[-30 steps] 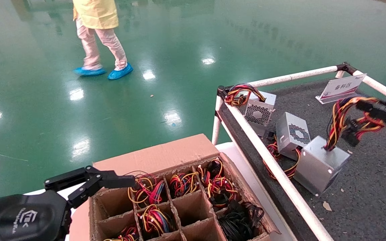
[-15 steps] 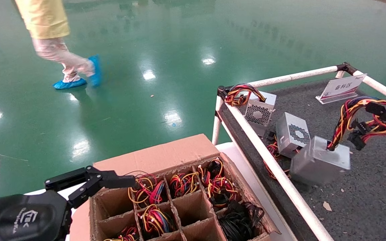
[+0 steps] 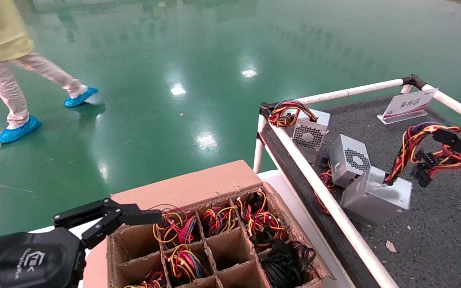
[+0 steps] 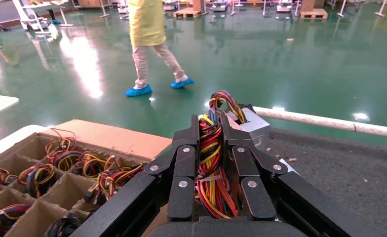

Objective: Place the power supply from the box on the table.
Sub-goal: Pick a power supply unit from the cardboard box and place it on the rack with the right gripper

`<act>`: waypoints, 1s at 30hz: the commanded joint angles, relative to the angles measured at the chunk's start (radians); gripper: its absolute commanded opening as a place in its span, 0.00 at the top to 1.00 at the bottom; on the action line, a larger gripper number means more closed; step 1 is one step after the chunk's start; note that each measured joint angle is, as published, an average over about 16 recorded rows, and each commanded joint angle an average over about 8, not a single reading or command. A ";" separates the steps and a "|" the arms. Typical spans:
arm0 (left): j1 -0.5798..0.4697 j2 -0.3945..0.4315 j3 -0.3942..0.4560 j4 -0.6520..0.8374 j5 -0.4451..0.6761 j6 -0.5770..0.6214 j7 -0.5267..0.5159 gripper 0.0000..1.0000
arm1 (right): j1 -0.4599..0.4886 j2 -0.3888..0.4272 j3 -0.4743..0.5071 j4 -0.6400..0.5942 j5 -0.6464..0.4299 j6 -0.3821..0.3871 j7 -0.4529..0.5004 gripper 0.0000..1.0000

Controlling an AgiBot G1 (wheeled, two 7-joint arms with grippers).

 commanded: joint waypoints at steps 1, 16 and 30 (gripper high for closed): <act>0.000 0.000 0.000 0.000 0.000 0.000 0.000 0.00 | -0.013 0.003 -0.007 0.009 0.010 -0.001 0.001 1.00; 0.000 0.000 0.000 0.000 0.000 0.000 0.000 0.00 | -0.090 0.030 -0.038 0.039 0.121 0.000 0.063 1.00; 0.000 0.000 0.000 0.000 0.000 0.000 0.000 0.00 | -0.094 -0.015 -0.088 -0.050 0.100 0.026 0.016 0.75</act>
